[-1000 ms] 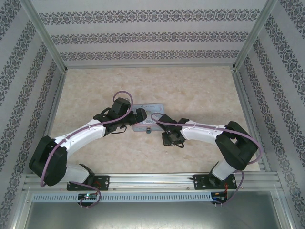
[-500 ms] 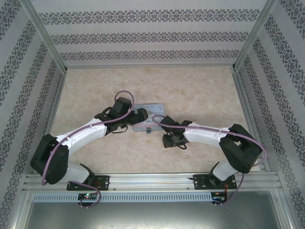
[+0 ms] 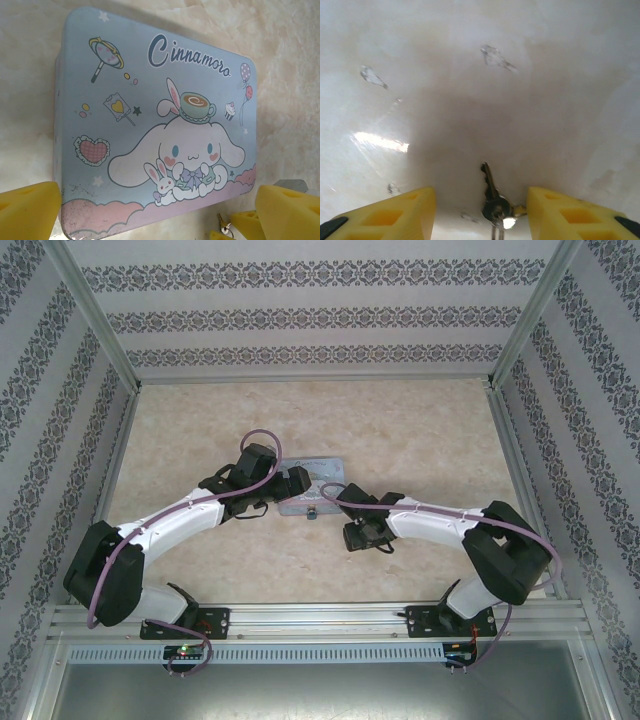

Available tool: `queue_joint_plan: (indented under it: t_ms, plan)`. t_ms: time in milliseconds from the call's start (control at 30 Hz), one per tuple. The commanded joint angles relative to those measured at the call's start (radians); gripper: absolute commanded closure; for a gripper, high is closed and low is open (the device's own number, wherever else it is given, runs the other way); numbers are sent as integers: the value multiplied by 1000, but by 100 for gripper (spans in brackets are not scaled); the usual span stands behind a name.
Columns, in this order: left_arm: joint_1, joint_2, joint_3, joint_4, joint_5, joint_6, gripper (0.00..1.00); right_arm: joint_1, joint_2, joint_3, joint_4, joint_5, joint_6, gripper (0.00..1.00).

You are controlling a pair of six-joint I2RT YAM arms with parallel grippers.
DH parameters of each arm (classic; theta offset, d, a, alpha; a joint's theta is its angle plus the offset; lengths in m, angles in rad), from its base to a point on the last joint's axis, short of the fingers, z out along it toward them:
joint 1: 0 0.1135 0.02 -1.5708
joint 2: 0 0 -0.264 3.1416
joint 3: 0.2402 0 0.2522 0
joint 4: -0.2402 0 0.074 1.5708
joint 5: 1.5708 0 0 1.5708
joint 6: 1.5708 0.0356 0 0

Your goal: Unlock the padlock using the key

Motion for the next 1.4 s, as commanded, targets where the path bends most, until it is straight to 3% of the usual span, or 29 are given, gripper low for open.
queue_joint_plan:
  t_ms: [0, 867, 1167, 1367]
  plan:
    - [-14, 9, 28, 14, 2, -2, 0, 4, -29, -2, -71, 46, -28, 47]
    - [-21, 8, 20, 20, 0, -9, 0, 10, 38, 56, -83, 61, -126, 50]
    - [-21, 10, 21, 21, 1, -8, 0, 9, 77, 50, -72, 54, -132, 57]
    - [-20, 5, 20, 19, 0, -8, 0, 9, 72, 33, -71, 37, -119, 69]
